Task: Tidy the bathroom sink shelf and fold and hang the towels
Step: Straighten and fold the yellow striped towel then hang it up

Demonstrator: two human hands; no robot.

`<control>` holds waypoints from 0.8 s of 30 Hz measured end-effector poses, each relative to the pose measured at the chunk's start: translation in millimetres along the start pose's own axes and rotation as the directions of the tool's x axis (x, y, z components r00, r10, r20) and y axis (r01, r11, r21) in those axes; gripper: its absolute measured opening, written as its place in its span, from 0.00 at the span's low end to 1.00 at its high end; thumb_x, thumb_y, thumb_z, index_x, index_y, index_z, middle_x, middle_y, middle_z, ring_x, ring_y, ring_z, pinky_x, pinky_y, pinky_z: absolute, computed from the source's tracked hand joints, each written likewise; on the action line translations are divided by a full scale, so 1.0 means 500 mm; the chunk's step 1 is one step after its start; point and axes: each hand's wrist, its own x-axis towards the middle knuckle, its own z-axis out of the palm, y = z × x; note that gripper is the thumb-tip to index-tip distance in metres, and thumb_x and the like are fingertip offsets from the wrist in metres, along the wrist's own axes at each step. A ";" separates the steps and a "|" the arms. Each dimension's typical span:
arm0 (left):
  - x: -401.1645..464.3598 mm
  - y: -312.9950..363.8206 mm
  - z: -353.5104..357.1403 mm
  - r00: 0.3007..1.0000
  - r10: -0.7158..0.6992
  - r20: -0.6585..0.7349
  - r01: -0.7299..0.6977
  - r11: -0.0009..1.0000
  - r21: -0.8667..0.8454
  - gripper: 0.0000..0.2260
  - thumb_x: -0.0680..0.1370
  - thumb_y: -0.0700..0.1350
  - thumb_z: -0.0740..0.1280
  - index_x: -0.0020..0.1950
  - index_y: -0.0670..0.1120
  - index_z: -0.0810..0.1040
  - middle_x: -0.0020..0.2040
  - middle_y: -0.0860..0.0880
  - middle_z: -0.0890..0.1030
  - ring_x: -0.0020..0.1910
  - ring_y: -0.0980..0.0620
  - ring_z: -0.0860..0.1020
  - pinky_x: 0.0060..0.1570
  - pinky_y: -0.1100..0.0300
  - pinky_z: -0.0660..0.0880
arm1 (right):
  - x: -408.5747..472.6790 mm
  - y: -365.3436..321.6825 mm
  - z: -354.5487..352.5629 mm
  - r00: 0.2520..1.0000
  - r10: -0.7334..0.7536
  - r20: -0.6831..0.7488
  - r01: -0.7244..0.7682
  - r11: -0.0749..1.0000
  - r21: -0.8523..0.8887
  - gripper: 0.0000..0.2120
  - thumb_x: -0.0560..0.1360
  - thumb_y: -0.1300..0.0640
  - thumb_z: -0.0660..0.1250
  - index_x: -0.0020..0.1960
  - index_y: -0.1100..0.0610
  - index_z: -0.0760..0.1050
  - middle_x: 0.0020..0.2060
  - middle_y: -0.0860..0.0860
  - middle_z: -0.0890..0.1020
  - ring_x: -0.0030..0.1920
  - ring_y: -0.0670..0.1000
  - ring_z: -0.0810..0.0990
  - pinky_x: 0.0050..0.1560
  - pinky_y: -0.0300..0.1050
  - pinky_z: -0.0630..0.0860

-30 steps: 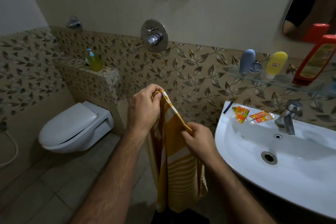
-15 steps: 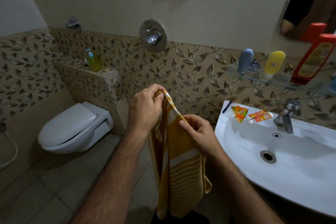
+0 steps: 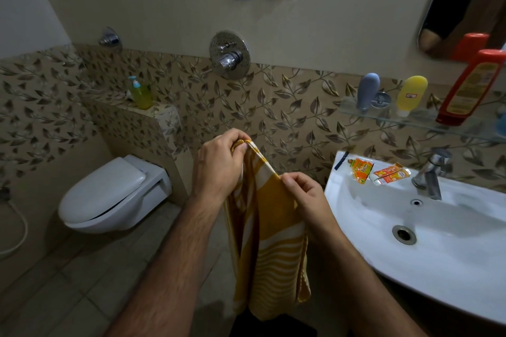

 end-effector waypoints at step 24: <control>0.017 -0.014 0.000 0.997 -0.004 0.083 -0.001 0.999 0.051 0.05 0.79 0.47 0.65 0.51 0.55 0.80 0.44 0.57 0.80 0.45 0.57 0.77 0.42 0.60 0.72 | 0.024 -0.001 -0.045 0.981 -0.073 0.178 0.144 0.892 -0.429 0.17 0.66 0.37 0.73 0.54 0.33 0.76 0.52 0.43 0.80 0.53 0.47 0.80 0.49 0.48 0.83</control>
